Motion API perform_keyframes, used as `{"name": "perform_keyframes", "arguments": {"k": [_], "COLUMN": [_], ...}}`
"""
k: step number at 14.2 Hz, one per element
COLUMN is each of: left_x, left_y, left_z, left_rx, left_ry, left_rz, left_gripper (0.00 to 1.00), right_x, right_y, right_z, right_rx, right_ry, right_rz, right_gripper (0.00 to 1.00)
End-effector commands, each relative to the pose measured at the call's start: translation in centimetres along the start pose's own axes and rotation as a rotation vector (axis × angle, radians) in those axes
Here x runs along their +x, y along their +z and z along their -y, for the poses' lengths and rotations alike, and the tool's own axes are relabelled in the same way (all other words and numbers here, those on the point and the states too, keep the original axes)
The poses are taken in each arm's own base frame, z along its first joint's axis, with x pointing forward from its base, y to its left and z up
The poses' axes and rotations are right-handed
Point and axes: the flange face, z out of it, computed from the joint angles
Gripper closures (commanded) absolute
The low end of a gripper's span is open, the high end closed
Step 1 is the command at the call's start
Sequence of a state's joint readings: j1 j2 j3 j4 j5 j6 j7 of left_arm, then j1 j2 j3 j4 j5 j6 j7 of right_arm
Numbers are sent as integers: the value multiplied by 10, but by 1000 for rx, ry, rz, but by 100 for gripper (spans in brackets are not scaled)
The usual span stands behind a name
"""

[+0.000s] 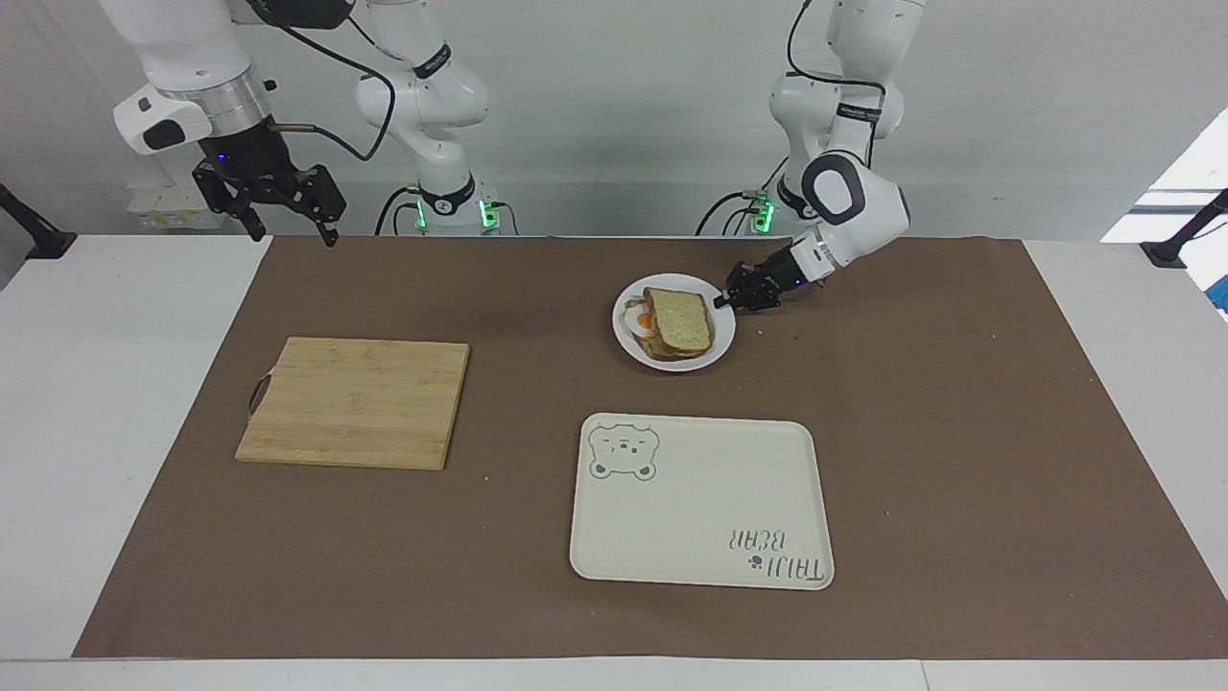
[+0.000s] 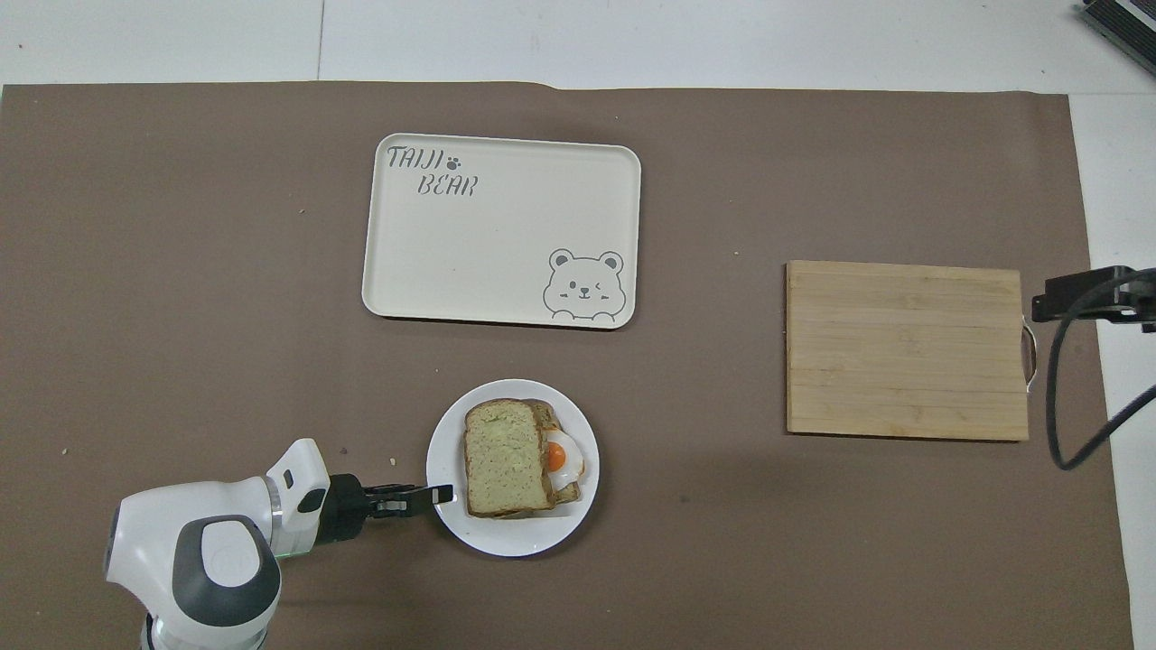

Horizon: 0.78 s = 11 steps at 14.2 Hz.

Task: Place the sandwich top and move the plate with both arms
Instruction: 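Reach the left gripper to the white plate rim nearest the robot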

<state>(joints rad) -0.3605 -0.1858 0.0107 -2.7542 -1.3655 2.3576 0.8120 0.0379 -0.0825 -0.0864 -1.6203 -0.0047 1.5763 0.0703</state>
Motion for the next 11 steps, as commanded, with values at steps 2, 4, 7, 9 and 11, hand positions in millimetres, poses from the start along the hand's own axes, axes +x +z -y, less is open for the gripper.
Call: {"name": "perform_keyframes", "arguments": {"k": [2, 4, 7, 9, 11], "left_x": [-8, -8, -6, 4, 14], "left_y": [-3, -4, -6, -16, -25], "left_z": [-2, -2, -1, 4, 6], "left_rx": [-31, -36, -46, -69, -87], "left_ry": [-5, -9, -16, -38, -52], "left_rz": [-15, -15, -18, -38, -62], "left_gripper": [87, 93, 100, 100, 100], "right_x": [2, 1, 1, 1, 1], "right_y": [-3, -3, -3, -3, -3], "right_z": [-2, -1, -1, -1, -1], "right_rx": [-11, -11, -11, -11, -11], "right_ry": [-14, -16, -16, -16, -16], "right_rz": [-4, -1, -1, -1, -1], "right_gripper": [0, 0, 0, 0, 0]}}
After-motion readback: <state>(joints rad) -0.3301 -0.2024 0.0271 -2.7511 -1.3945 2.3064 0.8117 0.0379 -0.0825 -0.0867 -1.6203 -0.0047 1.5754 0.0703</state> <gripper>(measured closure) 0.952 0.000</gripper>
